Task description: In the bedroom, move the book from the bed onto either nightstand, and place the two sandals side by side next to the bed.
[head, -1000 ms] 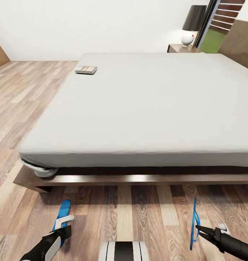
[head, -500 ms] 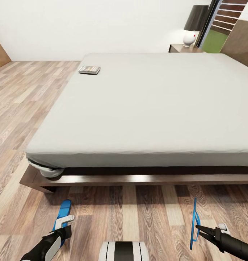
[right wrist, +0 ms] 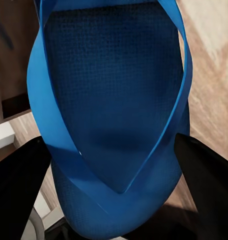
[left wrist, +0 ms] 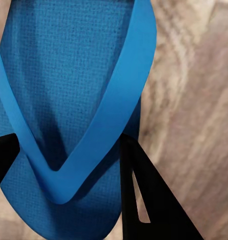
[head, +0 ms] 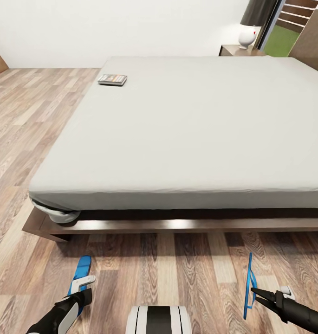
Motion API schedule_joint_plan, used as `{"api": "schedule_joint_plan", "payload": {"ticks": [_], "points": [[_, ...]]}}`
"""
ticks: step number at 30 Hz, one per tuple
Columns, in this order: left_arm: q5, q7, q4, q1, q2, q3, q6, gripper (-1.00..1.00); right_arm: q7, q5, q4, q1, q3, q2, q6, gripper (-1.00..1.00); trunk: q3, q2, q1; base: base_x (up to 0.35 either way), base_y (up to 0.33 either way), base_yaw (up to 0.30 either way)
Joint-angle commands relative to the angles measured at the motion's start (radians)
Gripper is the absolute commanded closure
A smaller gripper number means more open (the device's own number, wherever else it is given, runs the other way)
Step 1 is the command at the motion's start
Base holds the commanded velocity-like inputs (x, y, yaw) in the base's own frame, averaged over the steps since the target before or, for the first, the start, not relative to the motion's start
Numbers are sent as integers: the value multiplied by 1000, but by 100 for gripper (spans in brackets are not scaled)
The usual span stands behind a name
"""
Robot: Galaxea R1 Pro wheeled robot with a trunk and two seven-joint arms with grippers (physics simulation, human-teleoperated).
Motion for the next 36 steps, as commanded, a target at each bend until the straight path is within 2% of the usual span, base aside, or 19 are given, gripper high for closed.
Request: {"api": "schedule_joint_plan", "payload": {"ticks": [1,7,23,29,36], "points": [[7,4,-3,0,0,-3,6,100,2,-2,0,0,-2,0,8,100,-1,0,0,0,0,0],[7,4,-3,0,0,-3,6,100,2,-2,0,0,-2,0,8,100,-1,0,0,0,0,0],[7,4,-3,0,0,-3,6,100,2,-2,0,0,-2,0,8,100,-62,-4,7,0,0,0],[7,4,-3,0,0,-4,-5,100,2,-2,0,0,-2,0,8,100,-62,-4,7,0,0,0],[7,4,-3,0,0,-4,-80,100,2,-2,0,0,-2,0,8,100,-62,-4,7,0,0,0]]}}
